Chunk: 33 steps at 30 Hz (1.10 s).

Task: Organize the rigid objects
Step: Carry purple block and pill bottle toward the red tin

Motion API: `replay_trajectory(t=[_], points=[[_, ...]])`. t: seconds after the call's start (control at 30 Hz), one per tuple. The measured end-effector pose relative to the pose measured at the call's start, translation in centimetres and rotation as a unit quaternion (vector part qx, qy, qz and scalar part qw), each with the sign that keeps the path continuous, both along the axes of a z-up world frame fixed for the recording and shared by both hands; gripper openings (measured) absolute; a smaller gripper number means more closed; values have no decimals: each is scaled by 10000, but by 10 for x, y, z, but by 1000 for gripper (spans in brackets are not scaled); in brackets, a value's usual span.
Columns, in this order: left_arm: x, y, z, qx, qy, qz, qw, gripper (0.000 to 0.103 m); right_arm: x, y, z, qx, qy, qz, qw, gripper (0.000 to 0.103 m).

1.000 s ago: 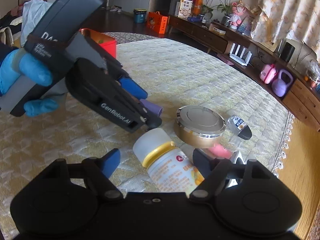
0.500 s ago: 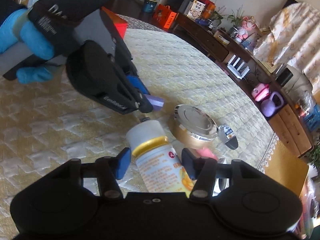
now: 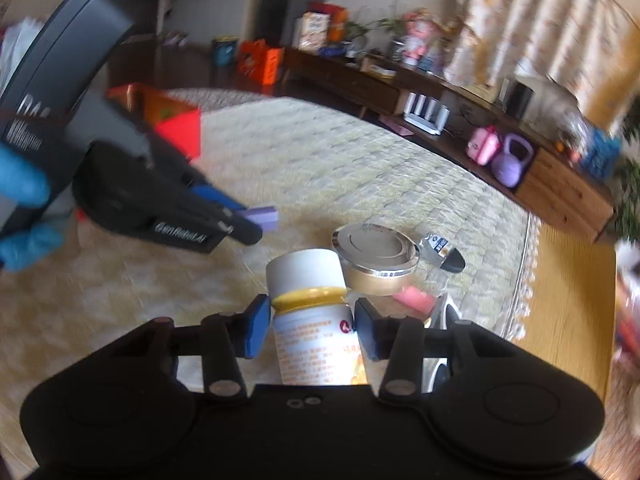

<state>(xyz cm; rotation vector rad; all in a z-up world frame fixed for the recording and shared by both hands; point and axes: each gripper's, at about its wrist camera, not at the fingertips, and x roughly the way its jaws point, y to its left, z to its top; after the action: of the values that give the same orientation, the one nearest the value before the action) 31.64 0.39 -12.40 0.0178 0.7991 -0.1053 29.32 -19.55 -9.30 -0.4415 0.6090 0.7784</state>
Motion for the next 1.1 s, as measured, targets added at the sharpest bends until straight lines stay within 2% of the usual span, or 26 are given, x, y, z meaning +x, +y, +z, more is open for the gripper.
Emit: replay_trajectory(t=[0.17,0.37,0.7,1.1], points=[[-20,13,18,-288,-37,142,9995,15,-9,-5,16,624,427,-397,9963,44],[-45,31,39,-453,-150,324,9983,15,-30,0,33,1109,640,-664,9895,43],[-84,64,71,-382,-377,537,9971,15,-59,37,67,1364,647,-494,9873,43],[-114,150,92,-204,-544,1169,9914,15,-72,106,91,1431,579,-93,9880,43]])
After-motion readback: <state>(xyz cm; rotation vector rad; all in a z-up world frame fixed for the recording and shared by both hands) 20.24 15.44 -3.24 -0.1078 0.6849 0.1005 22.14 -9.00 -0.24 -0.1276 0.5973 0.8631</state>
